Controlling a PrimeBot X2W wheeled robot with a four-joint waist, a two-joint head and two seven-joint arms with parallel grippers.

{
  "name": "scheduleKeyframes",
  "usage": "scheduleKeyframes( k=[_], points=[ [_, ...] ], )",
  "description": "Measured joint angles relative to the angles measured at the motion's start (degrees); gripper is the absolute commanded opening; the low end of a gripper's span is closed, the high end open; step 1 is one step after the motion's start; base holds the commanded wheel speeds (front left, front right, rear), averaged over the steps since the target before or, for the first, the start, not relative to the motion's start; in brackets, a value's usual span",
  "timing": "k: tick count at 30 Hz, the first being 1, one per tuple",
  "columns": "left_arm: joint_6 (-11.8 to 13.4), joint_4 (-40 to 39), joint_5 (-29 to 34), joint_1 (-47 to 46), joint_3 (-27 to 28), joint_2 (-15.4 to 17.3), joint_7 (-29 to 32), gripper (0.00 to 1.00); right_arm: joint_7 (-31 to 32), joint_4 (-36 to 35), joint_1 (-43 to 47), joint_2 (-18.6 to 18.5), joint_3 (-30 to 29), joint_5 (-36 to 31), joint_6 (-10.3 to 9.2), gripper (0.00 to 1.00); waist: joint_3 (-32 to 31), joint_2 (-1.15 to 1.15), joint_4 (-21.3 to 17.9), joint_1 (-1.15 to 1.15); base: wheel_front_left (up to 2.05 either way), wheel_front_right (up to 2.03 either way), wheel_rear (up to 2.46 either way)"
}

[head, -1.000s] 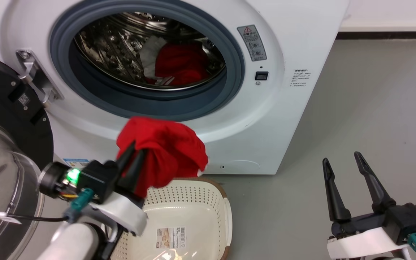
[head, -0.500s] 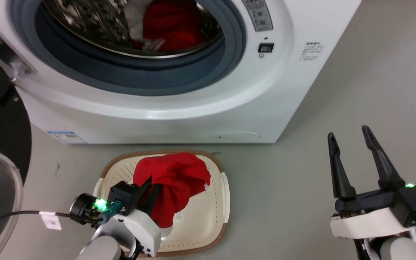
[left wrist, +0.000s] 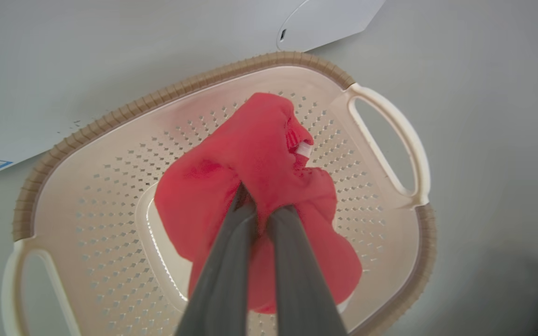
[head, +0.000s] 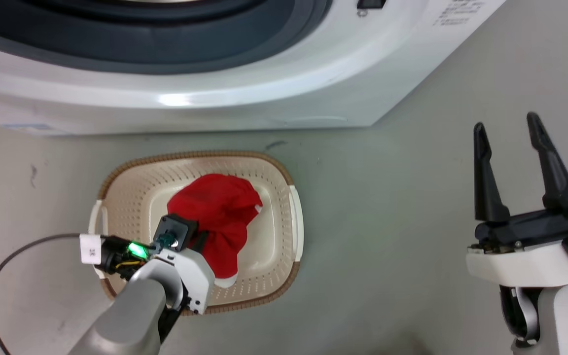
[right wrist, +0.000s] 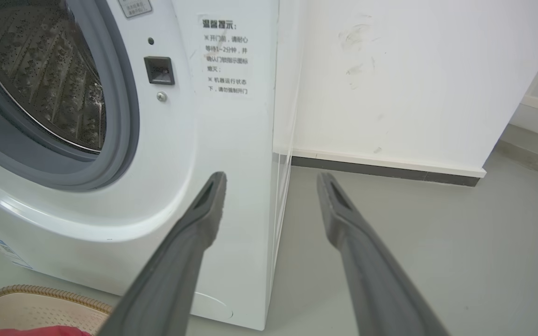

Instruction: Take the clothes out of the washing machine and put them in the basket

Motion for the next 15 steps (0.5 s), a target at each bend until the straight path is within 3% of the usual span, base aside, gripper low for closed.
scheduleKeyframes(
  k=[15],
  points=[
    [-2.2, 22.8, 2.5, -17.1, -3.5, -5.2, 1.2, 0.0, 0.0, -3.0, -5.6, 0.0, -0.8, 0.8, 0.0, 1.0, 14.5, 0.0, -2.0, 0.0, 0.0, 0.0, 0.0]
  ],
)
